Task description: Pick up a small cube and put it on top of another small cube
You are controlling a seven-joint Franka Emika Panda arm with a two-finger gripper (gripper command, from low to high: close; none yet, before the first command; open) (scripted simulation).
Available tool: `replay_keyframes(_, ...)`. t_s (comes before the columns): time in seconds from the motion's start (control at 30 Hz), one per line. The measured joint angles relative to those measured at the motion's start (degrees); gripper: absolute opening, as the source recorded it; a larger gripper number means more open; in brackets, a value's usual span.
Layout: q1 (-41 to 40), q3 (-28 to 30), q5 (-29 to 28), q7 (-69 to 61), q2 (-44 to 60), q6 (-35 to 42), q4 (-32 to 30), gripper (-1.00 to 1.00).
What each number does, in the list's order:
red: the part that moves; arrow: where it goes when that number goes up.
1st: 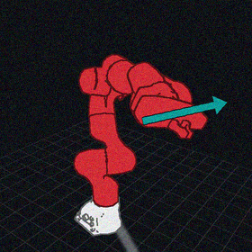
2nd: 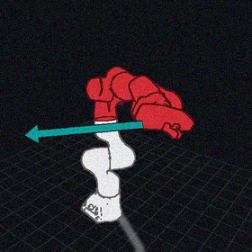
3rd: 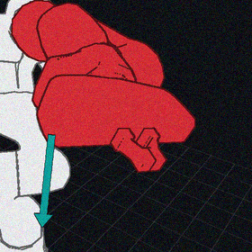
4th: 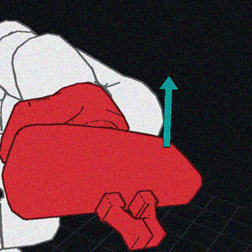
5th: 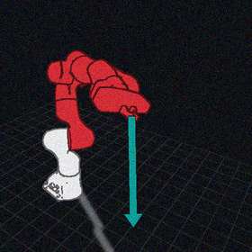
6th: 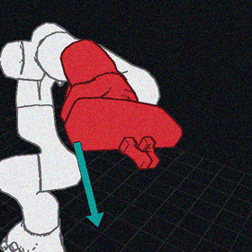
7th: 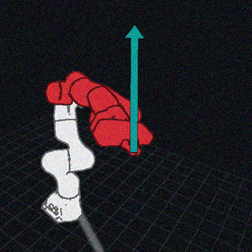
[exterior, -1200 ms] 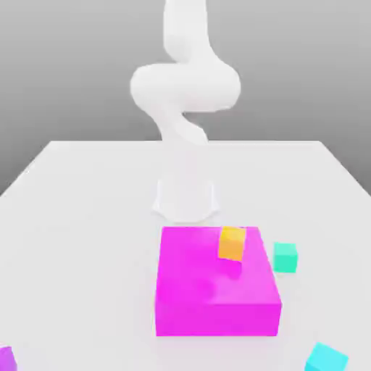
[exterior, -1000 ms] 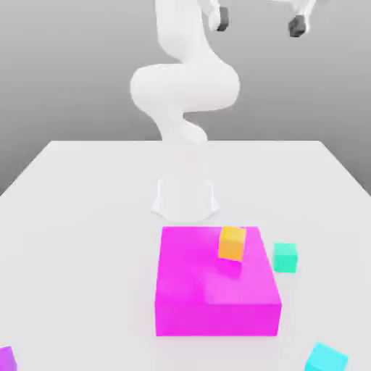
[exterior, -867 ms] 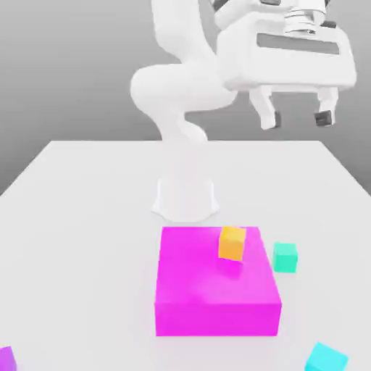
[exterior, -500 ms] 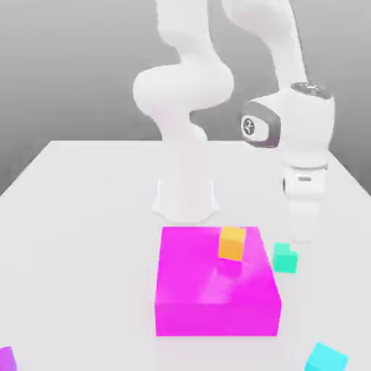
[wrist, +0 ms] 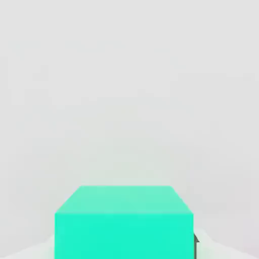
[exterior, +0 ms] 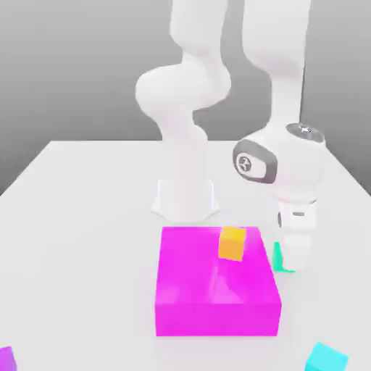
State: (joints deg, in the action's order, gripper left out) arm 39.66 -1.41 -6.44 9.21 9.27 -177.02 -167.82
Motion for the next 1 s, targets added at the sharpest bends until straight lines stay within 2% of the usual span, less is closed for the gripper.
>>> replay_keyframes(0.2,-0.6,-1.4,6.4,-4.1,-12.3,10.1,-2.2,-1.0)
replay_keyframes(0.67,-18.8,3.2,5.1,15.1,-41.4,39.6,-1.8,-1.0)
replay_keyframes(0.73,-20.2,3.4,5.1,16.3,-41.0,38.7,-2.3,-1.0)
replay_keyframes(0.9,-20.8,3.4,5.1,16.7,-32.0,27.6,-4.4,-1.0)
replay_keyframes(0.93,-20.8,3.3,5.1,16.7,-31.0,26.3,-4.7,1.0)
replay_keyframes(1.0,-20.8,3.3,5.1,16.7,-31.0,26.3,-4.7,1.0)
